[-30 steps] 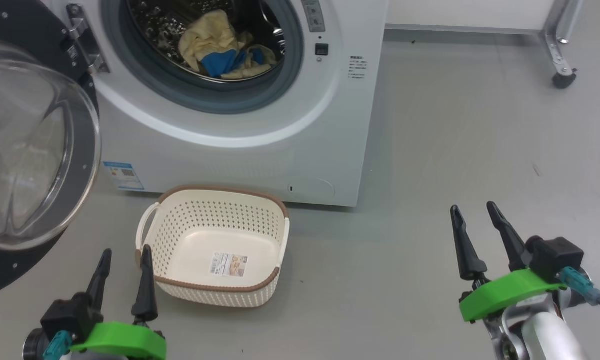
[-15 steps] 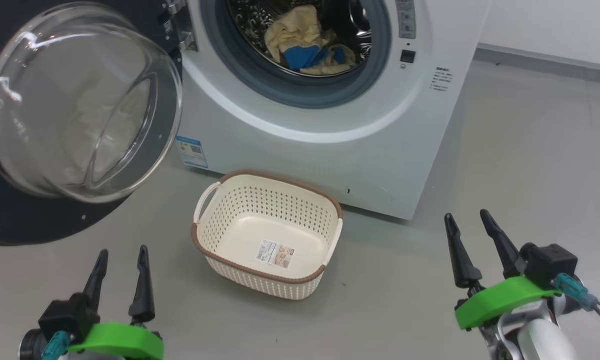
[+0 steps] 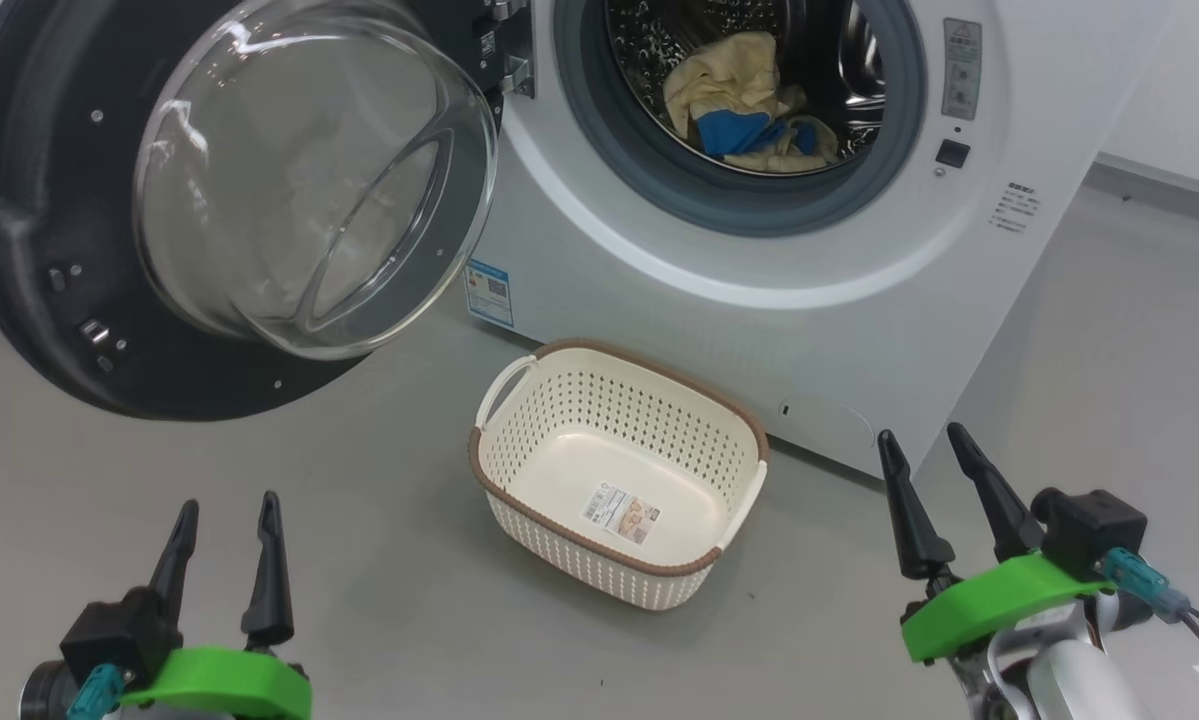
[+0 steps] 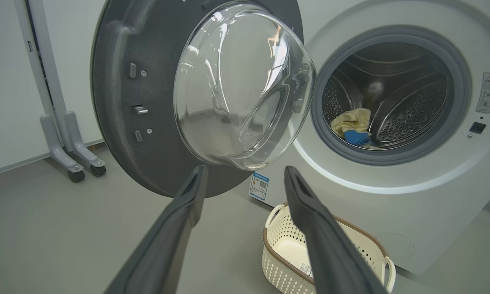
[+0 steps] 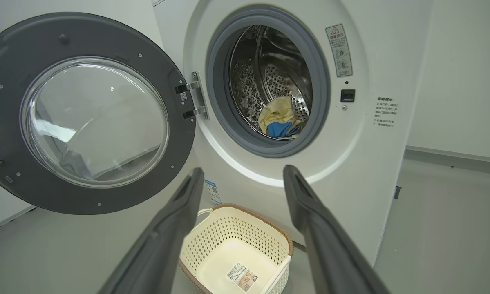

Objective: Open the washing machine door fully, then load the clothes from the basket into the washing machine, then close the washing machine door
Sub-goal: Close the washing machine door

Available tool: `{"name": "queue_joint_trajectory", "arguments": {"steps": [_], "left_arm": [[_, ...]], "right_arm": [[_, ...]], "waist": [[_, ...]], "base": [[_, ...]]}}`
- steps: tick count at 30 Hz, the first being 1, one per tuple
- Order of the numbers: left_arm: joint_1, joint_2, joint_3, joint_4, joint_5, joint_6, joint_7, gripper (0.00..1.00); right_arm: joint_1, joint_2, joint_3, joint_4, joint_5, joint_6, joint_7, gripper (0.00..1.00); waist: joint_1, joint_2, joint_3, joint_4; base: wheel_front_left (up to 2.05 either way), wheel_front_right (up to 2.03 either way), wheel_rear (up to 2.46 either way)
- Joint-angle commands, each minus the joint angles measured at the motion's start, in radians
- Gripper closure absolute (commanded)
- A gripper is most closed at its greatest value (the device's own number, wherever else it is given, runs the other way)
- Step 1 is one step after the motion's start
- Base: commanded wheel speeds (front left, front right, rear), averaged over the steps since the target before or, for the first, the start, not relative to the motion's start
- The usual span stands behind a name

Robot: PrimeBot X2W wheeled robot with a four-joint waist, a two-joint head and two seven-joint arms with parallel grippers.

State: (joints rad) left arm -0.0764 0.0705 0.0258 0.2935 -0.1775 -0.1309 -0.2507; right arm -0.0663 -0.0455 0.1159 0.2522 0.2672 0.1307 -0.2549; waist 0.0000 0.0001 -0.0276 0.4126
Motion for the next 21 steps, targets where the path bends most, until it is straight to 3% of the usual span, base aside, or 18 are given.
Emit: {"name": "queue_joint_trajectory", "arguments": {"steps": [1,10,21], "left_arm": [[-0.023,0.024,0.036,-0.031,0.006,0.003,-0.011,0.0],[-0.021,0.025,0.031,-0.029,0.006,0.003,-0.011,0.0],[-0.005,0.024,0.058,-0.055,0.003,0.011,-0.011,0.0]], "right_arm": [[-0.024,-0.005,0.021,-0.028,0.009,0.0,-0.007,0.0],[-0.02,-0.005,0.027,-0.025,0.018,0.0,-0.007,0.0],[-0.047,-0.005,0.052,-0.012,0.016,0.0,-0.007,0.0]], "waist": [[0.0,-0.0001,-0.005,0.019],[0.0,-0.0001,-0.015,0.08],[0.0,-0.0001,0.002,0.095]], "base": [[0.0,0.0,0.0],[0.0,0.0,0.0],[0.0,0.0,0.0]]}}
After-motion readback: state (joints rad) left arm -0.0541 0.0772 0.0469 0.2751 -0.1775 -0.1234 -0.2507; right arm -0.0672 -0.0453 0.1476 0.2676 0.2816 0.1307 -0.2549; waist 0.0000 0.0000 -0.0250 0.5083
